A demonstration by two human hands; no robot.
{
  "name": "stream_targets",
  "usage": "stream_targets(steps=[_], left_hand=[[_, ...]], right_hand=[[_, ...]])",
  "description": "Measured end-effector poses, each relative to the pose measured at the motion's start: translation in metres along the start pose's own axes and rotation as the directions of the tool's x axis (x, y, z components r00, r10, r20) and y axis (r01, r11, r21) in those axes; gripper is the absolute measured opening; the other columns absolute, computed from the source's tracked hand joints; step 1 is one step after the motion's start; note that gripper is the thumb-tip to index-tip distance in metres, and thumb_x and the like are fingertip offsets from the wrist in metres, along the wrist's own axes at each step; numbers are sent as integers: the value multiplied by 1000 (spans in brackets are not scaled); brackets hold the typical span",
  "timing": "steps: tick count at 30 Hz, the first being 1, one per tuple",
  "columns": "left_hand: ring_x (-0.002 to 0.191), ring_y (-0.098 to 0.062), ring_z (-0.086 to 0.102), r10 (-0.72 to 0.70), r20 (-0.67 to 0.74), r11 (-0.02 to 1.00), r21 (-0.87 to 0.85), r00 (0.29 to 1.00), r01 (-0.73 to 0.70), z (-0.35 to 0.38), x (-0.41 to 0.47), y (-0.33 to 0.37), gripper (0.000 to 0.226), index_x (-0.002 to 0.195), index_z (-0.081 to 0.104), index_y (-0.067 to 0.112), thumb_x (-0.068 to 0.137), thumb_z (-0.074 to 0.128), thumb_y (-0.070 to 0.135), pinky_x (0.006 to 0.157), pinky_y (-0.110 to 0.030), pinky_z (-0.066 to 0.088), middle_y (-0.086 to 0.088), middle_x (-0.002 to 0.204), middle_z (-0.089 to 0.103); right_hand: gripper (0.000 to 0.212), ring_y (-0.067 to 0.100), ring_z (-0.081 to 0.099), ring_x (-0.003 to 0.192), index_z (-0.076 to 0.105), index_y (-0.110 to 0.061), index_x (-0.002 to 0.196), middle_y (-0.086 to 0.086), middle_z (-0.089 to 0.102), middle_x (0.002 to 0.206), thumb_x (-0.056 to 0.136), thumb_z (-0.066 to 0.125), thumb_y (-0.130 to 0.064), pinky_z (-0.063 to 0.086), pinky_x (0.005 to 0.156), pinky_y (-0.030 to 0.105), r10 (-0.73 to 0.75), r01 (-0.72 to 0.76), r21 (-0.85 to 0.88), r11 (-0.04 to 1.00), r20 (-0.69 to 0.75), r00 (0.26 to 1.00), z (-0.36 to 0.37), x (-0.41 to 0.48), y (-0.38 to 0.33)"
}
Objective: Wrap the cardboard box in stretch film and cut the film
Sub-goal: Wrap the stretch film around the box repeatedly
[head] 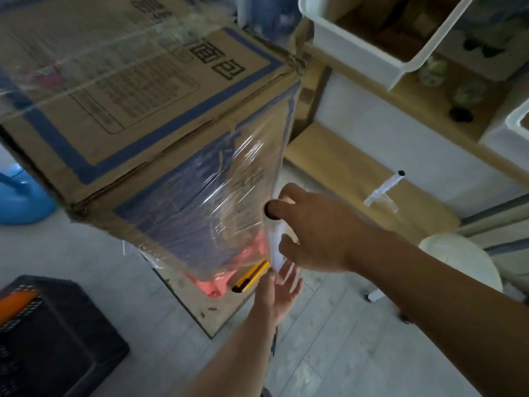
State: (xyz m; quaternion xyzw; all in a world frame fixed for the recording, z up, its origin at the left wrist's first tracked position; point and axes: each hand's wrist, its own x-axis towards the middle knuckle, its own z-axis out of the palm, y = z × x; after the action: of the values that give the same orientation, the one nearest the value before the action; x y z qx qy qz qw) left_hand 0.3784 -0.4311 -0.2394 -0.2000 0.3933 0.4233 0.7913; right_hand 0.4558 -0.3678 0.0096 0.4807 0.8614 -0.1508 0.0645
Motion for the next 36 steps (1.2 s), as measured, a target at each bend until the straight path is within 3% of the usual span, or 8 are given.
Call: stream_targets(steps=[5,9,18,24,29,31,34,36], left_hand=[[87,-21,61,33,-29,995,-94,999,-36,28,21,11,38,70,58,14,92,30,1,83,-38,48,-4,81,69],[67,-22,63,94,-9,994,-47,996,-94,44,36,18,30,76,41,17,76,27,-10,66,-32,54,-5,72,64],[92,-26,62,105,-61,968,-224,993,-116,69,66,29,67,111,45,19,53,33,-14,72,-36,59,-10,93,67],[96,-27,60,195,-48,924,-325,980,-200,98,78,24,58,106,46,12,58,29,-14,91,-37,46,-12,100,65],[91,-27,65,335,44,869,-401,941,-290,126,96,17,35,94,62,9,82,33,-6,86,-39,52,-12,96,68],[86,-27,70,366,65,835,-463,928,-297,137,104,19,44,93,71,5,101,29,16,79,-38,57,-13,94,71],[75,-26,71,361,37,793,-538,932,-286,152,116,24,61,84,69,2,104,14,17,68,-30,59,-14,81,71],[71,-25,73,366,14,769,-568,931,-294,160,120,27,69,75,74,1,106,15,19,78,-32,54,-13,79,73]], right_hand=[[55,22,51,70,42,-37,128,1,44,122,76,50,-22,45,55,32,-19,21,-18,1000,93,995,-10,21,29],[48,19,44,69,42,-41,119,-3,42,121,76,52,-24,41,57,31,-40,44,-22,999,133,990,-18,30,51],[39,24,52,80,55,-26,117,1,40,109,78,55,-19,45,61,34,-102,110,-38,993,169,980,-35,72,87],[26,12,39,63,57,-29,108,1,41,115,82,56,-23,23,49,27,-250,266,-50,963,213,944,-49,100,105],[25,15,45,68,58,-26,108,2,43,108,85,54,-17,32,52,30,-367,387,-33,921,252,896,-61,123,134],[27,16,46,67,57,-26,110,3,43,106,86,51,-14,32,52,29,-404,428,-38,903,265,876,-65,131,145],[36,14,43,64,56,-29,115,2,41,104,84,50,-12,27,50,28,-456,486,-42,873,286,843,-69,143,155],[37,13,41,64,55,-32,116,1,41,104,84,49,-13,26,49,28,-490,522,-37,852,291,822,-72,152,157]])
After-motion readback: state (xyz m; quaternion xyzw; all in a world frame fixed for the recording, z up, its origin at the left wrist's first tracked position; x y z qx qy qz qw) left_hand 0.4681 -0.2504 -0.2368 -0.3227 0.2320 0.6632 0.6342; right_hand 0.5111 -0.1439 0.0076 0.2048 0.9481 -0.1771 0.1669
